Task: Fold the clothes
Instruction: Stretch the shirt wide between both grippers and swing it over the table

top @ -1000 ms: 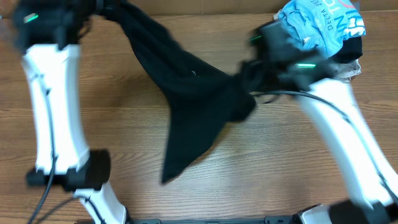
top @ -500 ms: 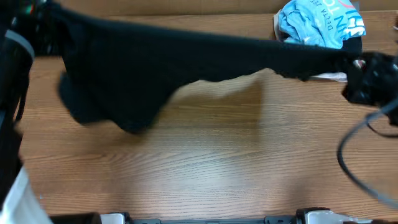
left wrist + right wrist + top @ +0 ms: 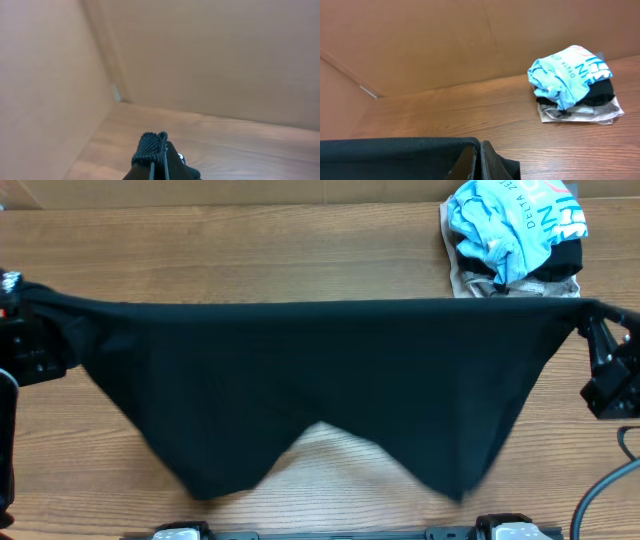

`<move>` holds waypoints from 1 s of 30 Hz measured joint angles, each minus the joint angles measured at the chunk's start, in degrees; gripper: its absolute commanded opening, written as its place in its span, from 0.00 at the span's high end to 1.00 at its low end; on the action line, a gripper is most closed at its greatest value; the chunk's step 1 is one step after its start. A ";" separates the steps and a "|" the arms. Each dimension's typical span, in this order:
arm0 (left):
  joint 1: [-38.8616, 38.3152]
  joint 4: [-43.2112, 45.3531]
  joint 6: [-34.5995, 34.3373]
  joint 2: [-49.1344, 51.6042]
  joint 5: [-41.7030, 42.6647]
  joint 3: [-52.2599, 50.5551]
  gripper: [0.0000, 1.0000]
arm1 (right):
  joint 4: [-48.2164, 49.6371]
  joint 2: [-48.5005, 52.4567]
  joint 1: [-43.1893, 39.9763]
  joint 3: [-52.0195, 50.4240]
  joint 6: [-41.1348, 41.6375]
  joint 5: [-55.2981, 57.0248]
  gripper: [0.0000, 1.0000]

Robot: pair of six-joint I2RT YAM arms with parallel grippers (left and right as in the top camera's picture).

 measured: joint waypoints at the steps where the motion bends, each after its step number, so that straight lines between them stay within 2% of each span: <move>1: -0.07 -0.42 -0.17 0.11 -1.84 0.00 0.96 | -0.02 -0.31 0.00 -0.44 0.02 -0.46 0.96; 7: -0.11 -1.86 -1.09 0.33 -10.91 0.00 0.96 | -0.04 -1.09 0.02 -6.88 0.04 -3.21 0.96; 13: -0.11 -2.01 -2.54 0.50 -13.27 0.00 0.96 | 0.00 -0.26 0.07 -18.21 0.07 -4.63 0.96; 17: -0.11 -1.88 -2.78 1.77 -13.62 0.00 0.96 | 0.57 1.66 0.07 -21.99 0.04 -4.81 0.96; 24: -0.11 -0.02 -3.17 4.00 -13.70 -0.07 0.96 | 1.51 1.57 0.09 -17.75 -0.20 -4.50 0.96; 30: -0.11 0.79 -3.63 -1.73 -13.73 0.13 0.96 | 0.31 -3.76 0.09 -9.25 -0.61 -3.67 0.96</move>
